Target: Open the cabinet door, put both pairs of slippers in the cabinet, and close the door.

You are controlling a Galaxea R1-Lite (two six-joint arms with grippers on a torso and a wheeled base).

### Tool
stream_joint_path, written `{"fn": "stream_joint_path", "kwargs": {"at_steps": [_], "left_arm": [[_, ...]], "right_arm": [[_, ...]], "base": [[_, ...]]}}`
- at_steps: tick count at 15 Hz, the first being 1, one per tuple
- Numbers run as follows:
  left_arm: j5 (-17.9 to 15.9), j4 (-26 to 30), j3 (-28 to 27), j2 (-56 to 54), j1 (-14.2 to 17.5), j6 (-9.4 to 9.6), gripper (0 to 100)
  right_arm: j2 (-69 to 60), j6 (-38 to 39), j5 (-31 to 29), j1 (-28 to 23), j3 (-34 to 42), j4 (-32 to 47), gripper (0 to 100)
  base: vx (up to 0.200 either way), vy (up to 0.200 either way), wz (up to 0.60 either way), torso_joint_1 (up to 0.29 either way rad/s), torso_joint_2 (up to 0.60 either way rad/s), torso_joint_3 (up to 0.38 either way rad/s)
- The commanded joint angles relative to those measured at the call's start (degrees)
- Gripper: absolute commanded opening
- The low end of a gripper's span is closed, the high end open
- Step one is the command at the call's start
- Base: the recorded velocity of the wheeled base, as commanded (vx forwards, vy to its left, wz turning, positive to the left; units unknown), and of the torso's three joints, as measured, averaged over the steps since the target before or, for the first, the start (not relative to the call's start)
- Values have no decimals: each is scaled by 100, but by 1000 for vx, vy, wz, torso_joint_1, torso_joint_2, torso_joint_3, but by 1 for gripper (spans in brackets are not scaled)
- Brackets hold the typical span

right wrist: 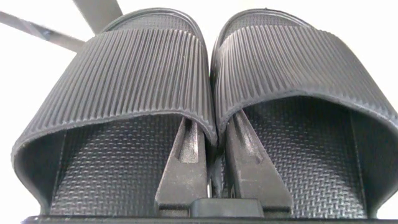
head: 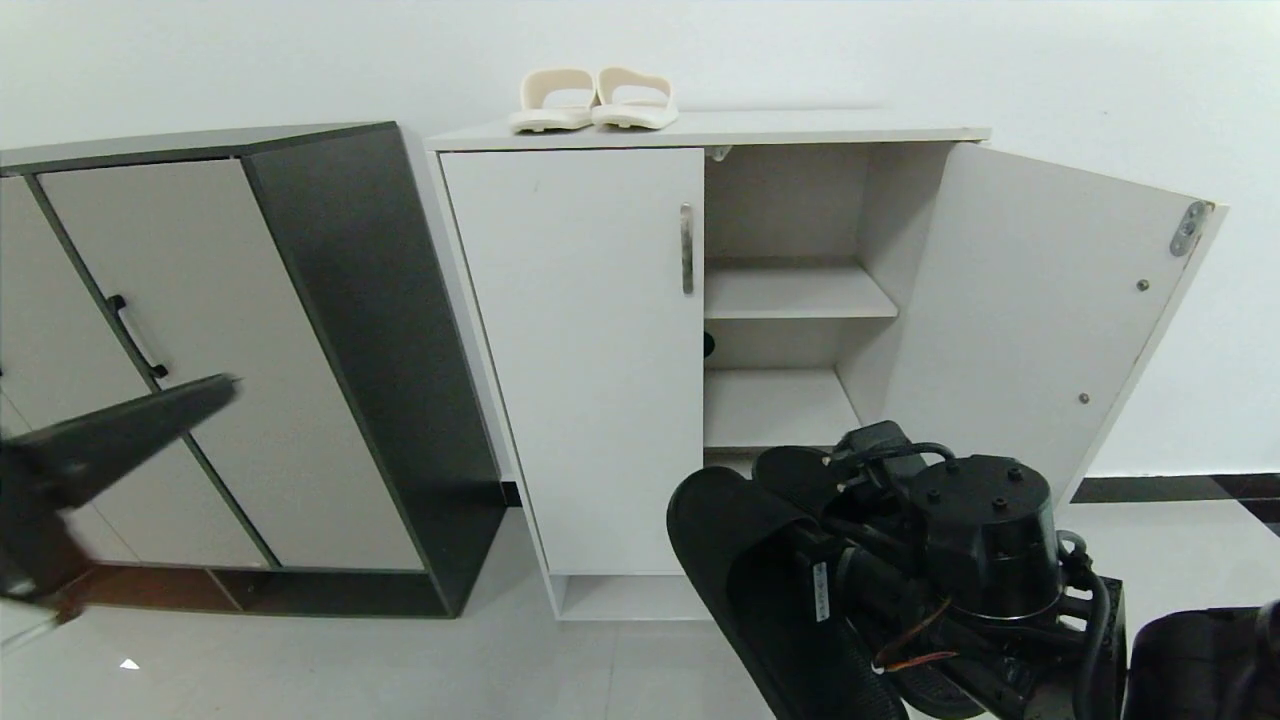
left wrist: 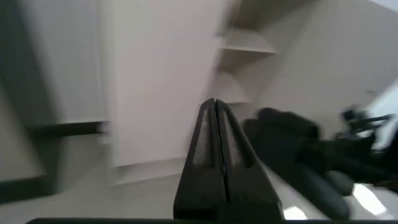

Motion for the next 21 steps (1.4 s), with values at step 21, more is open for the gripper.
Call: {"fn": "stream_joint_path", "kwargs": {"at_steps": [21], "left_arm": [[-593,1277,3472,-4759,2239,1142,0]], "right_arm": [[420,-97,-473,86,-441,-123,0]], "base": [[0,0,0,0,0,0]]}}
